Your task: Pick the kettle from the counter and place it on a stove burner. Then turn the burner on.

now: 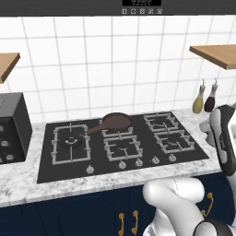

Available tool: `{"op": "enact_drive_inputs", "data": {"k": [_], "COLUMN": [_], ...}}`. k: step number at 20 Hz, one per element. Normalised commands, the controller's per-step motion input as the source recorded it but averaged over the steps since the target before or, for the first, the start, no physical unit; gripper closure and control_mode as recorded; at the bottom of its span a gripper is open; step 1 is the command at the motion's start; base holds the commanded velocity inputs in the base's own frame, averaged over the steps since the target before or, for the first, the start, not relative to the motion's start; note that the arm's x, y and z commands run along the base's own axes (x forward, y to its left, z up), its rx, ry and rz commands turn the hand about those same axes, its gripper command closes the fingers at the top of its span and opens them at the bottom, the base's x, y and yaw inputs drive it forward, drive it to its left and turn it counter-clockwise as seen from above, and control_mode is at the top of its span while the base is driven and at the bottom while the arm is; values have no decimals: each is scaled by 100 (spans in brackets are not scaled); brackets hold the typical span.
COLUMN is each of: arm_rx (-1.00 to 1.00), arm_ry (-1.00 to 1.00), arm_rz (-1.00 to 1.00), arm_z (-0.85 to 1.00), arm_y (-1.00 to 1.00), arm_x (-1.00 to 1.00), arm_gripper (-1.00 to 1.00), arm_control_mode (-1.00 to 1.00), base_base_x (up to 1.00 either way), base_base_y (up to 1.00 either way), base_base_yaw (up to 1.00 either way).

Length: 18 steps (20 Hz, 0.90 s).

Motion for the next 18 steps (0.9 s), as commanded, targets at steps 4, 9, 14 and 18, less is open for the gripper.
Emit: {"op": "enact_drive_inputs", "data": {"k": [4, 9, 14, 18], "arm_rx": [0, 1, 0, 0], "arm_ry": [-12, 0, 0, 3], "arm_rz": [-5, -8, -8, -1], "arm_z": [-19, -15, -5, -1], "arm_y": [-82, -87, -95, -76], "arm_x": [0, 2, 10, 27], "arm_gripper": [-100, -100, -100, -100], "arm_control_mode": [-100, -100, -100, -100], "base_base_x": [0, 0, 0, 0], "base_base_y": [0, 0, 0, 0], "base_base_yaw": [0, 0, 0, 0]}}
